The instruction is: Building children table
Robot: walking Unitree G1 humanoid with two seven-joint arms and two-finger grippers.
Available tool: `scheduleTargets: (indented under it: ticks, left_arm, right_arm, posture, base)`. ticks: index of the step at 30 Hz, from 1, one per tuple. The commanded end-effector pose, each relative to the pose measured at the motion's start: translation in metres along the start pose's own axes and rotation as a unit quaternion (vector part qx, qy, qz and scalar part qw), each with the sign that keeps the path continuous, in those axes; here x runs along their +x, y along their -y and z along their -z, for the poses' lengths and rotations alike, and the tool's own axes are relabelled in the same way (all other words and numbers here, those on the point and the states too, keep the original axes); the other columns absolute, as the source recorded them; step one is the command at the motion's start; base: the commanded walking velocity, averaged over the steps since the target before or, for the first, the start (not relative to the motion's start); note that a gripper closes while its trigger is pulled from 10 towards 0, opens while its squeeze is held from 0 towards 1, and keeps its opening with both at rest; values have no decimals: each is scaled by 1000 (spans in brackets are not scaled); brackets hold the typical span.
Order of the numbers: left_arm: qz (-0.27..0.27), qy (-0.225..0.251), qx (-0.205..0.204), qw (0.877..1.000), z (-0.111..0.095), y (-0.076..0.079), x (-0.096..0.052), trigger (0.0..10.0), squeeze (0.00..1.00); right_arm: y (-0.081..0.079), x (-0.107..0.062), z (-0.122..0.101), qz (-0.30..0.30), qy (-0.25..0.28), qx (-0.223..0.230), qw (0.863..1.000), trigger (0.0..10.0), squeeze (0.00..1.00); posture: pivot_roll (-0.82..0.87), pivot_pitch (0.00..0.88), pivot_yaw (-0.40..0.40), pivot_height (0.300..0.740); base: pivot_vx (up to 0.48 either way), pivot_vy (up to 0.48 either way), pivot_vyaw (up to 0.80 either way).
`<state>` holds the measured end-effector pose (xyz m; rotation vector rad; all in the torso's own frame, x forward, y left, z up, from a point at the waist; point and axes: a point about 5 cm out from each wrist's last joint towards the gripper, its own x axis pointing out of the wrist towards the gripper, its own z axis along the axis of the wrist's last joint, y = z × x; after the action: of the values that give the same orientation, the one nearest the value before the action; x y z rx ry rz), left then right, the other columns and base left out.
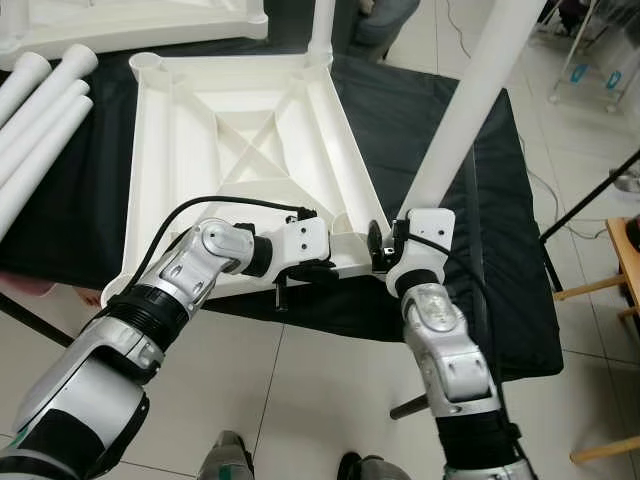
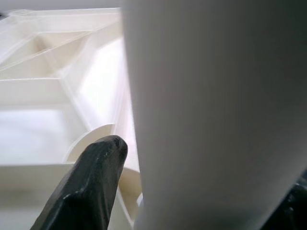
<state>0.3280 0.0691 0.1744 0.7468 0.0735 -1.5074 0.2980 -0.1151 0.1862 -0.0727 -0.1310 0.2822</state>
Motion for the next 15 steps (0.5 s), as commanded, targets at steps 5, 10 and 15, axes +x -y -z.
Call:
scheduleTargets:
  ticks: [5, 10, 15]
  left_arm:
    - [182, 45, 66, 980, -14, 40, 12, 10000, 0]
    - [219, 34, 78, 972, -8, 59, 3, 10000, 0]
    - [233, 33, 85, 968, -8, 67, -2, 10000, 0]
  right_arm:
    - [-14, -7, -34, -240, 46, -27, 969, 10000, 0]
    - [0, -19, -26, -394, -11, -97, 914, 10000, 0]
    - [2, -20, -14, -439, -45, -100, 891, 10000, 0]
  posture:
    - [162, 180, -52, 740]
    - [172, 177, -61, 740]
    - [176, 176, -63, 740]
  base:
    - [0, 0, 0]
    - [0, 0, 0]
    - [0, 0, 0]
